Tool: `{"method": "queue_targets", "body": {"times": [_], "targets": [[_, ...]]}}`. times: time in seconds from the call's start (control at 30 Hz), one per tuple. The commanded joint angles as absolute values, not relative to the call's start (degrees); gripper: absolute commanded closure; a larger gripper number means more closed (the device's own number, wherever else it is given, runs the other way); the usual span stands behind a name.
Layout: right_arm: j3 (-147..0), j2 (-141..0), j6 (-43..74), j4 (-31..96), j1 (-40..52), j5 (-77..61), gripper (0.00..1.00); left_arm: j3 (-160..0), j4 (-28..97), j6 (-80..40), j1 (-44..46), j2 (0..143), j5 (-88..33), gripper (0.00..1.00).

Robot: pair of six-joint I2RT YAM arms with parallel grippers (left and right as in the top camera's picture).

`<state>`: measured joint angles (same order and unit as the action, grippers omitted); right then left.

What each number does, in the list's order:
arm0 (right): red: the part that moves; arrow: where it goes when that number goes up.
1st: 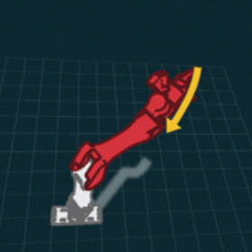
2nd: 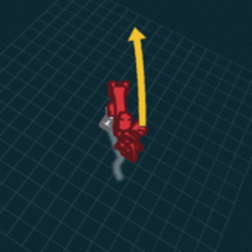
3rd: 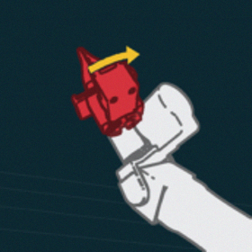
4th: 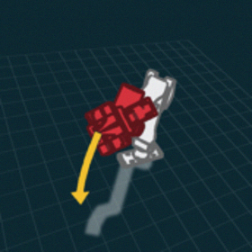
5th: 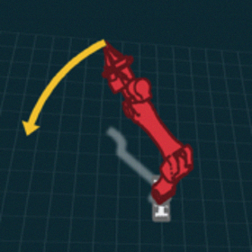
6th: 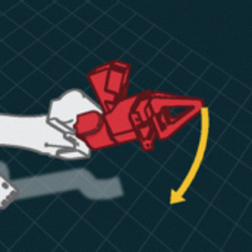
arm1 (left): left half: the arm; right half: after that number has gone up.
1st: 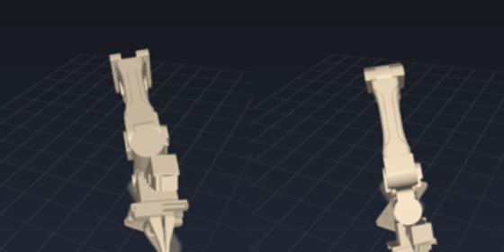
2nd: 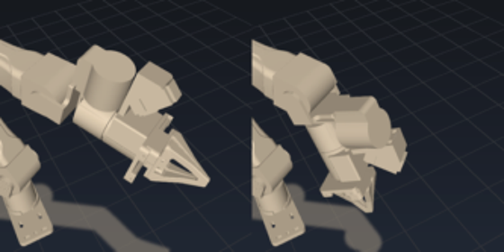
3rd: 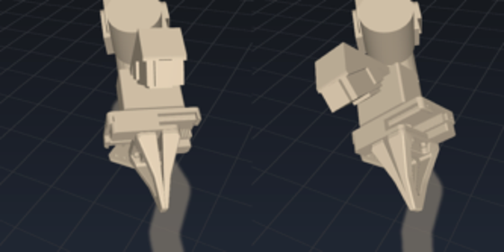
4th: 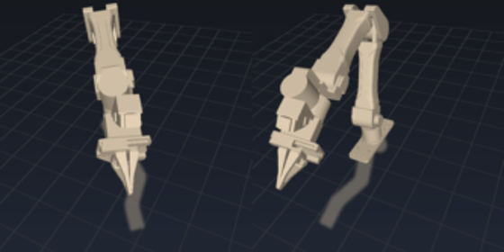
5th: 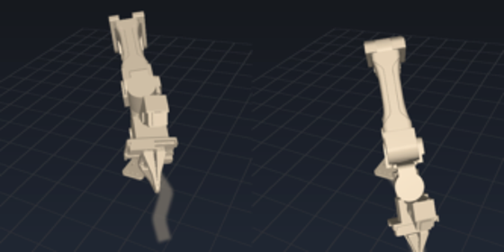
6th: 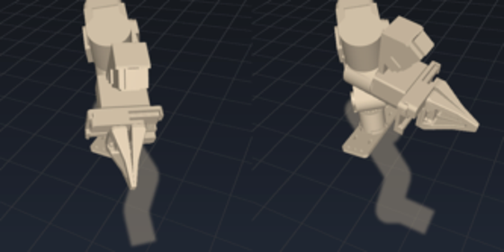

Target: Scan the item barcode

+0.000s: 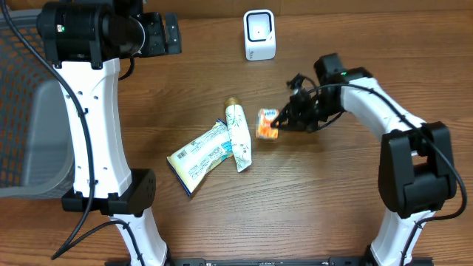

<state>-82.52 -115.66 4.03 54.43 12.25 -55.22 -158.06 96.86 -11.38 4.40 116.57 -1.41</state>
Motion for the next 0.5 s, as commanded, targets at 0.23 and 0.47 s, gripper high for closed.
{"method": "queue_targets", "body": {"times": [0.23,0.47], "targets": [[-83.7,-115.0,-13.2,54.3,5.6,-87.6,0.97,-158.5,96.8,-10.3,4.5,115.4,-1.1,0.0],[-83.7,-115.0,-16.9,54.2,6.3,-90.0,0.97,-158.5,96.8,-10.3,4.5,115.4,-1.1,0.0]]}}
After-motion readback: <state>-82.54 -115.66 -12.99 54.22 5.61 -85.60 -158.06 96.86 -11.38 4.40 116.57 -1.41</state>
